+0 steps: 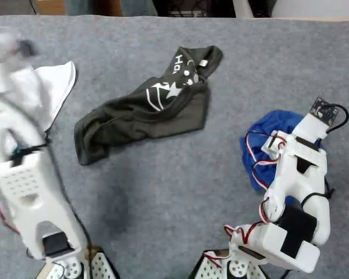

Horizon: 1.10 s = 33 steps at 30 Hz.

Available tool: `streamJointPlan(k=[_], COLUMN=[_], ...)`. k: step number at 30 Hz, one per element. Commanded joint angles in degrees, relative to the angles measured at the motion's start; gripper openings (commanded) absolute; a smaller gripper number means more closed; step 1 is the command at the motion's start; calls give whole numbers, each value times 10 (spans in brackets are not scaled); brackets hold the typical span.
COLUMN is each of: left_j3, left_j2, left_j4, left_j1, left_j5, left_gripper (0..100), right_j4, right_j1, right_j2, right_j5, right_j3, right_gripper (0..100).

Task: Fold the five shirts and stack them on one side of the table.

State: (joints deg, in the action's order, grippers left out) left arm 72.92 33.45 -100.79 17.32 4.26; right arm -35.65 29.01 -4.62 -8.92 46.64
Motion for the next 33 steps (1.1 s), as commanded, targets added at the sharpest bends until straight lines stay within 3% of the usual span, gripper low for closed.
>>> streamJointPlan(k=[1,4,9,12,15,18,25,33], left_j3=[-178,-340,-486,-482,-454,-413,-227,22], left_j2=[-64,-44,36,69,73,60,-72,-187], left_j4=[1,49,187,195,191,144,36,68], left_j1=[-150,-211,-208,-189,-160,-125,31,298], left_j5=[5,16,105,132,104,82,82,84], left_gripper=[268,268,263,208,21,23,28,29], right_j4=[7,7,7,7,7,7,7,7], right_j1=[4,4,4,4,4,4,4,-6], right_j2=[6,6,6,6,6,6,6,6], right_j5=[-5,-5,-5,-5,-5,-5,-5,-5], right_j3=[4,4,4,4,4,4,4,4], right_gripper=[14,14,14,14,14,14,14,14])
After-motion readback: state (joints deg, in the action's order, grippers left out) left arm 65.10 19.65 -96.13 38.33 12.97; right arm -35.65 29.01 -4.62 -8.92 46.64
